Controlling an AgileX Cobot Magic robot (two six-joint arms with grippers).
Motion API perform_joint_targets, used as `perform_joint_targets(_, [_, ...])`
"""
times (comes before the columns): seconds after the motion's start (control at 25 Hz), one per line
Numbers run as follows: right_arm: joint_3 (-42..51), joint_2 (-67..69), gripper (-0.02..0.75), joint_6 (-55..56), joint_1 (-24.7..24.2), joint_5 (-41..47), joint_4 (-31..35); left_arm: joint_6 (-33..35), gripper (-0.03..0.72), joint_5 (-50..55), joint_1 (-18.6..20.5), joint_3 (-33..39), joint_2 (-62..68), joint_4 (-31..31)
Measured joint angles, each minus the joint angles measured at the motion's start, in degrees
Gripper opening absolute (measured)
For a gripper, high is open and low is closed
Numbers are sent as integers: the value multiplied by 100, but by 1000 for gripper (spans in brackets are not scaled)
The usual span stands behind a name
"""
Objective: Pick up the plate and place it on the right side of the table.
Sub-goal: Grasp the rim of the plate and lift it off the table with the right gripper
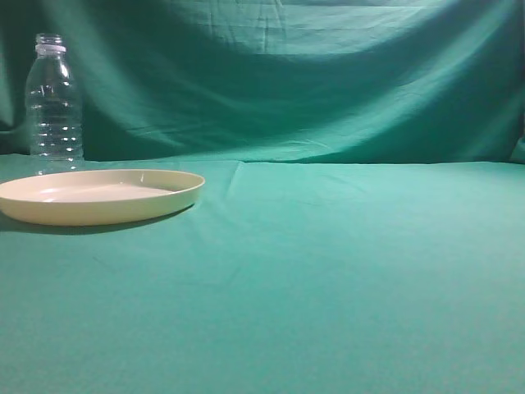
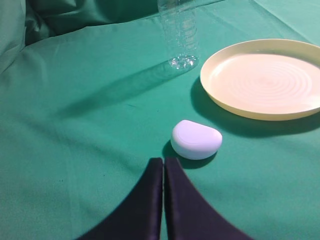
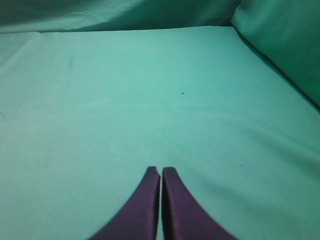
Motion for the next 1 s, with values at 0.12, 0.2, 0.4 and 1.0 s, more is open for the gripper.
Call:
perform_joint_targets(0.12, [0, 0, 0, 0, 0, 0, 0, 0, 0, 0, 0, 0, 0, 0])
perform_joint_targets(0.2, [0, 0, 0, 0, 0, 0, 0, 0, 0, 0, 0, 0, 0, 0])
perform_joint_targets(0.4, [0, 0, 0, 0, 0, 0, 0, 0, 0, 0, 0, 0, 0, 0])
perform_joint_targets(1.0, [11, 0, 0, 52, 0, -148, -21, 0, 0, 0, 0, 0, 0, 0])
